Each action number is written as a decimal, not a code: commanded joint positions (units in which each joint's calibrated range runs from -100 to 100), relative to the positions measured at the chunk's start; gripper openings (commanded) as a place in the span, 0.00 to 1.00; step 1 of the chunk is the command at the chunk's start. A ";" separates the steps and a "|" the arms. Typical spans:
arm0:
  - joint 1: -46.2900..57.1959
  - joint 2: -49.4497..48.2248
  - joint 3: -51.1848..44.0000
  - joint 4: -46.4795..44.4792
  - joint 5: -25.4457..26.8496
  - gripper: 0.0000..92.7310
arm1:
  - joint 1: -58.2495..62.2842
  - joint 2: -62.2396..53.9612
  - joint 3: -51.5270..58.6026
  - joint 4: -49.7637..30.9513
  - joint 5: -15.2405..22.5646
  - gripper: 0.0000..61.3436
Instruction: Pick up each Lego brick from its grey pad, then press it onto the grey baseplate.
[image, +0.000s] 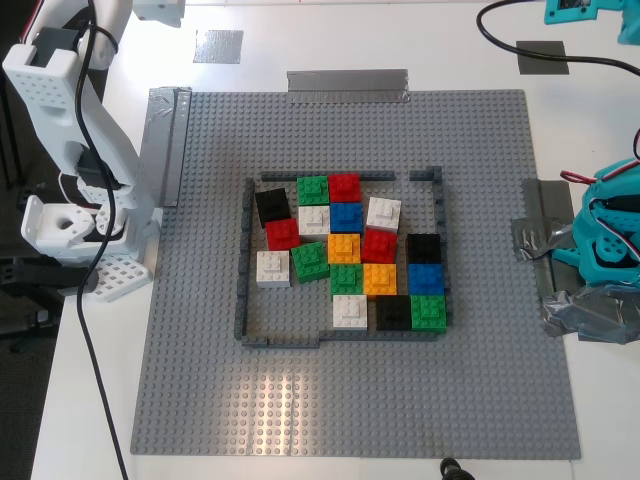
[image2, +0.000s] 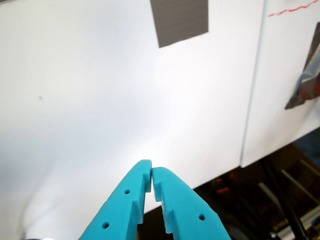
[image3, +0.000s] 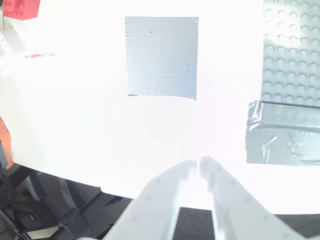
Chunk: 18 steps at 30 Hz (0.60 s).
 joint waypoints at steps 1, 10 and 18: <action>0.55 -2.16 0.96 0.20 0.30 0.00 | 0.19 -1.04 -5.28 0.34 -0.10 0.00; -5.18 -2.24 1.14 6.38 2.79 0.00 | 0.05 -1.04 -6.18 0.99 -0.05 0.00; -6.63 -2.16 2.77 6.05 2.30 0.00 | 0.27 -0.95 -6.99 1.89 0.19 0.00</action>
